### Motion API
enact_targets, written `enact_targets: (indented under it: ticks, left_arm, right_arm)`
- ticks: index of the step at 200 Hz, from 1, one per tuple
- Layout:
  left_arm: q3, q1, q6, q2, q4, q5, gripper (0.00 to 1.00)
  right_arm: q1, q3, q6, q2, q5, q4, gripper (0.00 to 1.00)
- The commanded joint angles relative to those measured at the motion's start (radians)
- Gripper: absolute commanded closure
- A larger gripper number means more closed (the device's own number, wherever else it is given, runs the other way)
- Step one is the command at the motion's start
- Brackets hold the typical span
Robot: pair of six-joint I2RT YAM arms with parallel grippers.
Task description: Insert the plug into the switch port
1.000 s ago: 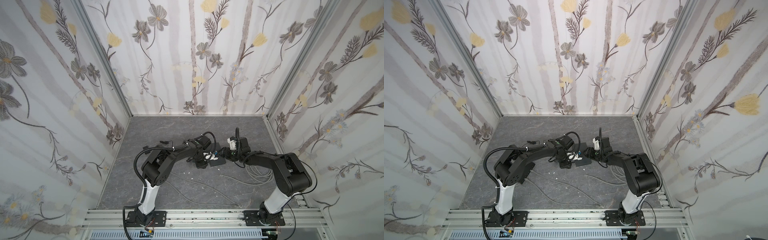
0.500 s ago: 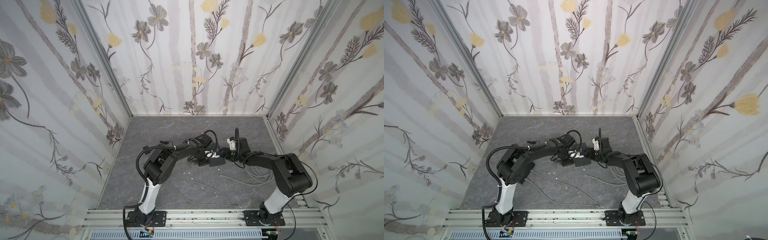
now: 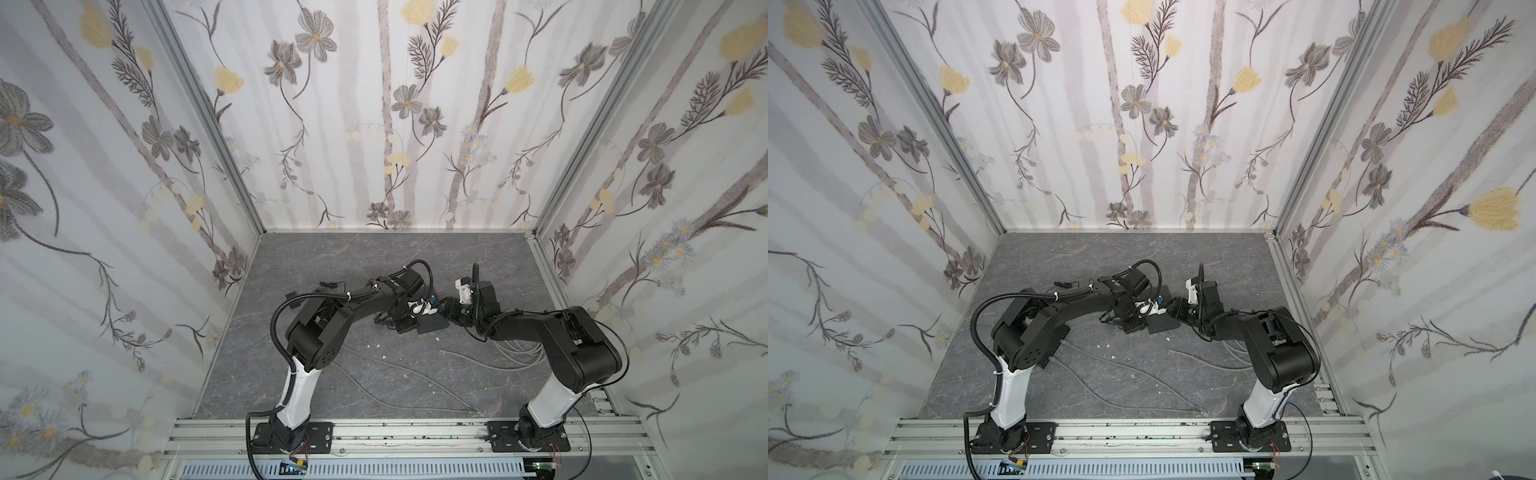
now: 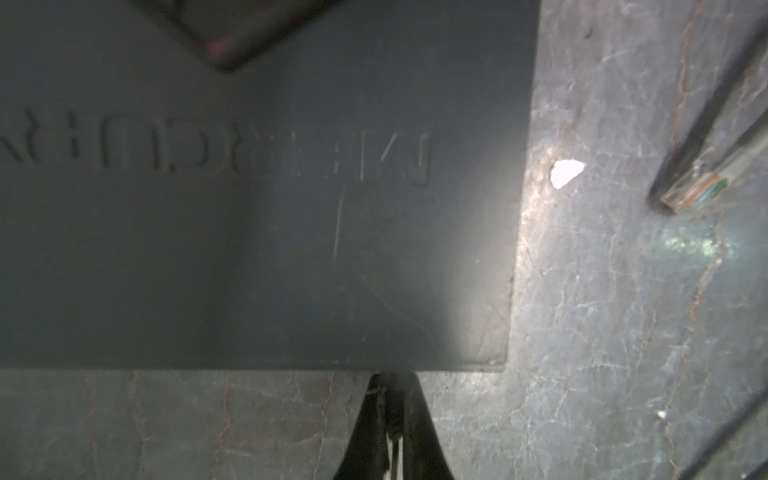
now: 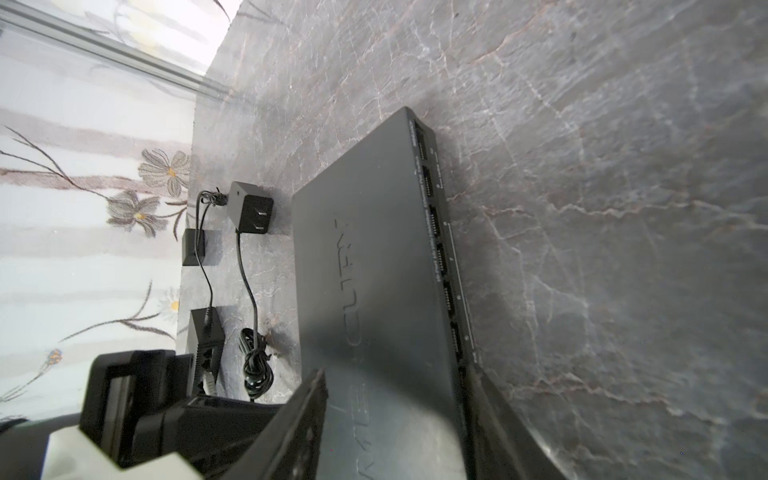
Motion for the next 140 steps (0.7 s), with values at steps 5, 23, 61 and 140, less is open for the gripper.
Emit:
enact_targets:
  ticks: [5, 23, 61, 140]
  left_arm:
    - [0.002, -0.007, -0.092, -0.010, 0.238, 0.036, 1.00]
    - [-0.022, -0.011, -0.101, -0.001, 0.259, 0.045, 1.00]
    - [-0.030, -0.005, -0.065, -0.015, 0.222, 0.001, 0.84]
    - [-0.118, 0.101, -0.116, -0.251, 0.193, -0.009, 0.00]
  right_arm:
    - [0.010, -0.025, 0.107, -0.002, -0.136, 0.083, 0.46]
    - [0.011, -0.024, 0.110, 0.000, -0.139, 0.086, 0.47]
    - [0.002, -0.026, 0.093, -0.015, -0.116, 0.061, 0.46]
    - [-0.025, -0.059, 0.090, -0.051, -0.004, 0.017, 0.43]
